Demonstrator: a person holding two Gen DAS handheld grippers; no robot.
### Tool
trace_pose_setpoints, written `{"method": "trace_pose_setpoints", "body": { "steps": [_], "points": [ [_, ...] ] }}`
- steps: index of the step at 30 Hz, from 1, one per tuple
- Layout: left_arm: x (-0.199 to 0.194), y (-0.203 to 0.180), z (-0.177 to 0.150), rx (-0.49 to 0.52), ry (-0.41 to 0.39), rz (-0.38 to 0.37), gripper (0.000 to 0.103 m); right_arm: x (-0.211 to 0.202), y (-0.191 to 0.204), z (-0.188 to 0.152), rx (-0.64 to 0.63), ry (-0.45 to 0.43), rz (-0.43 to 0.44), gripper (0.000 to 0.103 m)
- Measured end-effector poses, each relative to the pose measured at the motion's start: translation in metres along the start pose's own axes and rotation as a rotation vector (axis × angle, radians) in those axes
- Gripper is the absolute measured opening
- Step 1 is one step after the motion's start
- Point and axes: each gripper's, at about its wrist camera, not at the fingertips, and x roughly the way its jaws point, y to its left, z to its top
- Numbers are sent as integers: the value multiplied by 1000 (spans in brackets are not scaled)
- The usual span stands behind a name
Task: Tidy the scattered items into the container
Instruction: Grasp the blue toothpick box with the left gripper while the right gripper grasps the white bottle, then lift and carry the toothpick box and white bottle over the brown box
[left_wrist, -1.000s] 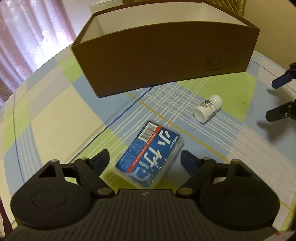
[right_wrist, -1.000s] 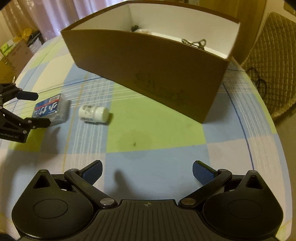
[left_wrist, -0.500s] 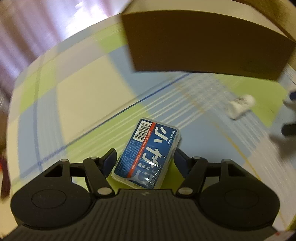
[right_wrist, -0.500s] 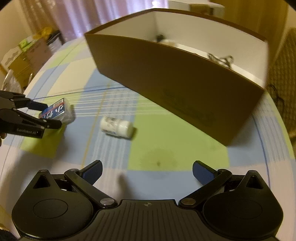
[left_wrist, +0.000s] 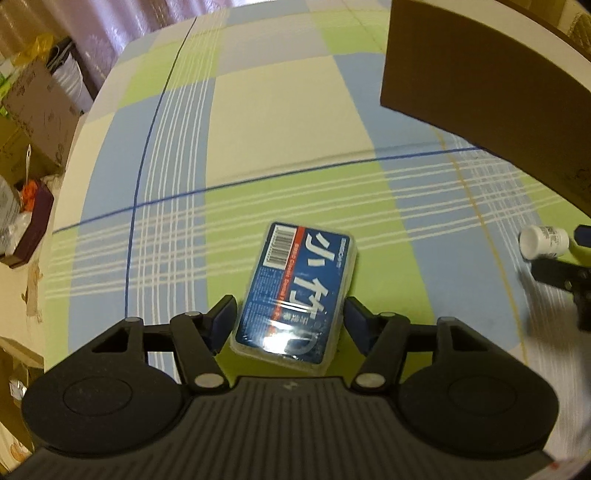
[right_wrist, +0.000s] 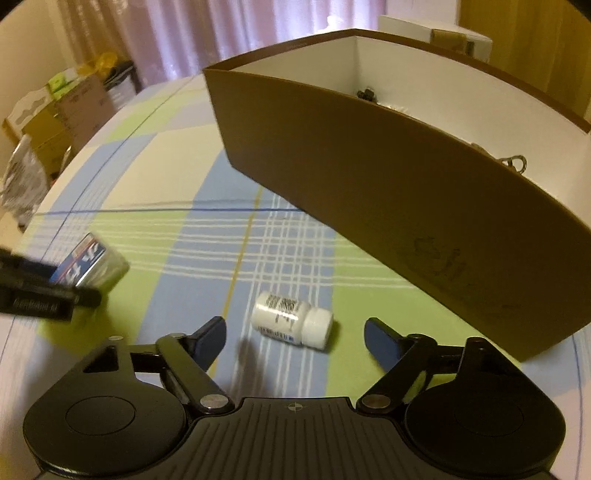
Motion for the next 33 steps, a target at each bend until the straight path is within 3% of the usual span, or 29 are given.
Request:
{"method": "trace_pose_setpoints", "body": {
  "steps": [1, 3, 4, 13, 15, 33],
  "points": [
    [1, 0, 0, -6, 0, -2, 60, 3, 1, 1, 9, 3, -8, 70],
    [2, 1, 0, -7, -1, -7, 60, 8, 1, 1, 22, 3, -4, 51],
    [1, 1, 0, -5, -1, -10, 60, 11, 0, 1, 21, 6, -7, 49],
    [8, -2, 10, 80, -25, -45, 60, 12, 0, 1, -46, -1, -2, 49],
    [9, -2, 14, 83, -29, -58, 56, 11, 1, 0, -61, 1, -1, 49],
    [3, -13, 2, 110, -44, -100, 55, 1, 0, -9, -94, 38, 31, 49]
  ]
}}
